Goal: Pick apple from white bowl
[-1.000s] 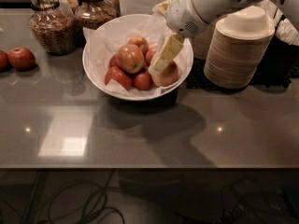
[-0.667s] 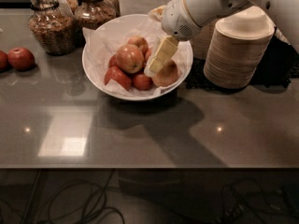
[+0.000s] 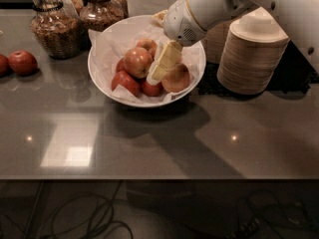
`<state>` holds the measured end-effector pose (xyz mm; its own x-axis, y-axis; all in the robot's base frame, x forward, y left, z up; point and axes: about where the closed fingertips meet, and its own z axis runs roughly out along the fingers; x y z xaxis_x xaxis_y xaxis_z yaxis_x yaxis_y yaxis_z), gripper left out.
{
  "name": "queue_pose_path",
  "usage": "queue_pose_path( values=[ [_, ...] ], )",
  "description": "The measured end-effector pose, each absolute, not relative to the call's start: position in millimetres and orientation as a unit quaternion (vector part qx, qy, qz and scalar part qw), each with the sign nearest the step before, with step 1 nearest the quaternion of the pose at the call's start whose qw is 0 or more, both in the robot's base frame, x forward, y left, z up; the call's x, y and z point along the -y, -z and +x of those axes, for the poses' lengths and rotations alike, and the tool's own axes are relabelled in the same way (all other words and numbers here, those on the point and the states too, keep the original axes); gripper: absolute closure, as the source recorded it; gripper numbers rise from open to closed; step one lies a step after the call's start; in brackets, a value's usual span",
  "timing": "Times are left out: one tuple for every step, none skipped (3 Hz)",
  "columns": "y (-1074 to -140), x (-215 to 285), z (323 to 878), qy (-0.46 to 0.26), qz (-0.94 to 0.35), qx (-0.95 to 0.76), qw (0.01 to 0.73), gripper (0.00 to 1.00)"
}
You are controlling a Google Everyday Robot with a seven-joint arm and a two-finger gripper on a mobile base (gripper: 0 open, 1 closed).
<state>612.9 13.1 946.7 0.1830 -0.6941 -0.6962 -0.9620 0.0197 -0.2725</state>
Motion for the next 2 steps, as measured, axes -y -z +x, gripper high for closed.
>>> queue_pose_path(
  values=[
    [-925.4, -33.2, 623.6, -0.191, -0.690, -0.602, 0.352, 0.00],
    [-925.4, -33.2, 623.6, -0.191, -0.690, -0.602, 0.352, 0.00]
  ],
)
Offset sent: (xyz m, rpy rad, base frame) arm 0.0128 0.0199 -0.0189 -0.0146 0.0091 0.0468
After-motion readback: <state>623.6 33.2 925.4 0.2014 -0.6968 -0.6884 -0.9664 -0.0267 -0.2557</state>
